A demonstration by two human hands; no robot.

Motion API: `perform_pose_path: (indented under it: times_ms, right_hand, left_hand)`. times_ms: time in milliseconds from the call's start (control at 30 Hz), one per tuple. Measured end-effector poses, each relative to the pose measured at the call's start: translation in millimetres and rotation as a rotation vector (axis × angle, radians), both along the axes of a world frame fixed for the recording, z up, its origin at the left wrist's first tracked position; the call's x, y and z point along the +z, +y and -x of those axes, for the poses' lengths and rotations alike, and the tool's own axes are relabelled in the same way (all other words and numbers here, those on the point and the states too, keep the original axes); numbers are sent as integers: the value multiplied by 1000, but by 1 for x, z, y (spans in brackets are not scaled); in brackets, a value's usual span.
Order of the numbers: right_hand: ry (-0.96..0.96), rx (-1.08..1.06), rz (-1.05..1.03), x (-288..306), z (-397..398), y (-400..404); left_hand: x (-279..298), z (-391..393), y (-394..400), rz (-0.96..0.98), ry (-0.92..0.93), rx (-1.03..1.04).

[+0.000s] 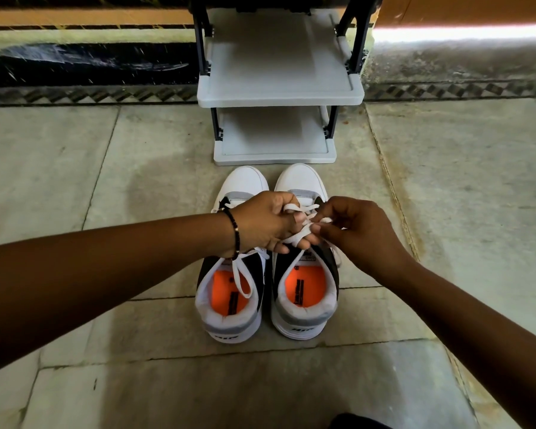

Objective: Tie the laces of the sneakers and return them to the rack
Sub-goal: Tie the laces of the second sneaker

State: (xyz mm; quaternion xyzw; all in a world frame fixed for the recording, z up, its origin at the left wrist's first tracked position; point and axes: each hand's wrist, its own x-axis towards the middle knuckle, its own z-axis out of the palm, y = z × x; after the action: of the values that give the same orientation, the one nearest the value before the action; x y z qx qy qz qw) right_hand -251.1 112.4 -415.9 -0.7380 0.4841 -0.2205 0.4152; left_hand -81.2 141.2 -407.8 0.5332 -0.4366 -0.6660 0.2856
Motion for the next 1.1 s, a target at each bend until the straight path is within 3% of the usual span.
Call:
perform_pose_path:
  times_ms: [167, 400, 467, 567, 700, 833, 967, 1100]
  right_hand:
    - [-51, 98, -135, -2, 0, -2]
    - [-261, -9, -224, -10, 1, -2]
    - [-232, -12, -133, -12, 1, -1]
    - [-47, 170, 291, -11, 3, -1]
    - [180, 404, 579, -5, 7, -6]
    - [260, 494, 645, -2, 9, -8]
    - [268, 520, 608, 0, 7, -11]
    - [253, 393, 466, 3, -2, -11]
  left_hand:
    - [2, 0, -1, 39, -32, -73]
    - [-3, -1, -4, 38, -91, -78]
    - [-2, 1, -5, -28, -67, -20]
    - [-4, 3, -4, -92, -37, 17]
    - [-9, 1, -3, -13, -68, 26]
    - [-12, 0, -3, 44, -53, 116]
    - [-13, 0, 1, 149, -191, 113]
    - [-10, 1, 5, 256, -330, 105]
